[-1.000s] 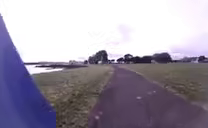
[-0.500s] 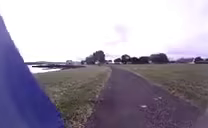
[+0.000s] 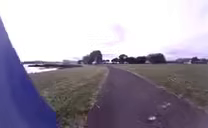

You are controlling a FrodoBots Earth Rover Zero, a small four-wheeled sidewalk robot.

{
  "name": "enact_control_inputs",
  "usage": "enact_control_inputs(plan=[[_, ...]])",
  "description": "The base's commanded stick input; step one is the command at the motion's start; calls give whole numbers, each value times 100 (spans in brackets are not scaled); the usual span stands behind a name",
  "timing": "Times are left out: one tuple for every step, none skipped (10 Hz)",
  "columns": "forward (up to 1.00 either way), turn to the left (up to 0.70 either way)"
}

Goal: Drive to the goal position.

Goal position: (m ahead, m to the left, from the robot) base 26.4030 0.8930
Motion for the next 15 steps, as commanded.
enact_control_inputs(plan=[[70, -12], [70, -12], [70, -12], [70, -12], [70, -12], [70, -12], [70, -12], [70, -12], [70, -12], [70, -12], [70, -12], [70, -12], [70, -12], [70, -12], [70, -12]])
